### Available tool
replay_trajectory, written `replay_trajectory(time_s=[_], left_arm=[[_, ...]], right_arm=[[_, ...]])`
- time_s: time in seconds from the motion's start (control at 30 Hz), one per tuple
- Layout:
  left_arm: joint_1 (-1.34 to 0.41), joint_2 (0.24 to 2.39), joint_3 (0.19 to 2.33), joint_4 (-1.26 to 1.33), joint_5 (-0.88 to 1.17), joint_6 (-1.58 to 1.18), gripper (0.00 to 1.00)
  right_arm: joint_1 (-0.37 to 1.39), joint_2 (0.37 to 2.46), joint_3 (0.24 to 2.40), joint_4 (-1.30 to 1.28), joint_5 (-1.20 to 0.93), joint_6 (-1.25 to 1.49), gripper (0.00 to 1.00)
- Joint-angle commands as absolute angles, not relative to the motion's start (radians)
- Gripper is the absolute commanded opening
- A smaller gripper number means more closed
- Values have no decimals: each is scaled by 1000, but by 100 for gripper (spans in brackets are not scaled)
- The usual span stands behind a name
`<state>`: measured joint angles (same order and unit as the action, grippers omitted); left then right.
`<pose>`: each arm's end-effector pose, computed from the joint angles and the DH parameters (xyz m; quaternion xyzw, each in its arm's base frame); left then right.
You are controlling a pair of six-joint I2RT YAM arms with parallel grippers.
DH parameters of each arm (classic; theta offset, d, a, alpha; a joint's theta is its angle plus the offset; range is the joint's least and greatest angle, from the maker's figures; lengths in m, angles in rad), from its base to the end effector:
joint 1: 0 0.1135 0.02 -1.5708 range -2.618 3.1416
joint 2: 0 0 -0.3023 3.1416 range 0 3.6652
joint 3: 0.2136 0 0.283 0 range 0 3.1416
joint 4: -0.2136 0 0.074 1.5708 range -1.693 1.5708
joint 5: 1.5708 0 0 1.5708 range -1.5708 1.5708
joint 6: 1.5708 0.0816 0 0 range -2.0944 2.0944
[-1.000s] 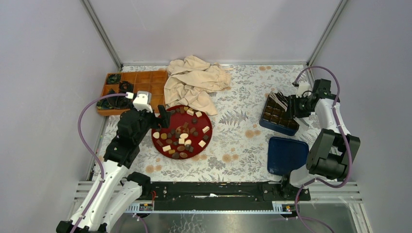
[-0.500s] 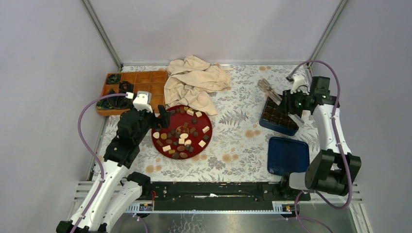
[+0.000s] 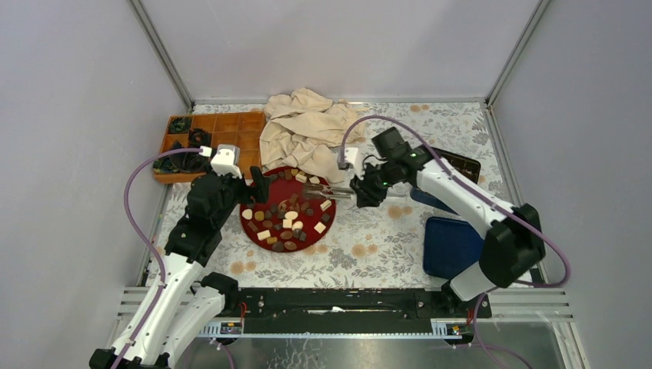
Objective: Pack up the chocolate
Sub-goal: Pick up the fake chocolate from the plate.
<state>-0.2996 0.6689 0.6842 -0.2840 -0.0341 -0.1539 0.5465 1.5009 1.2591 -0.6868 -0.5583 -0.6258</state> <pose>0.2000 -0.0589 0.3239 0.0476 0.7940 -0.1230 0.5935 0.2916 0.2279 0.2924 -0.5770 0.7118 0.2492 0.3135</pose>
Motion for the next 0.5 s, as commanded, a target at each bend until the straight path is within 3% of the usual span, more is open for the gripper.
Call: replay_trajectory(time_s=[0.0,0.47], left_arm=[[-290,667,675,-229,-51,-137,98],[-285,678,675,-230,-42,-137,98]], right_arm=[[588,1571,1309,-705,-467,-673,40],[639,1620,1236,-658,-407,-670,41]])
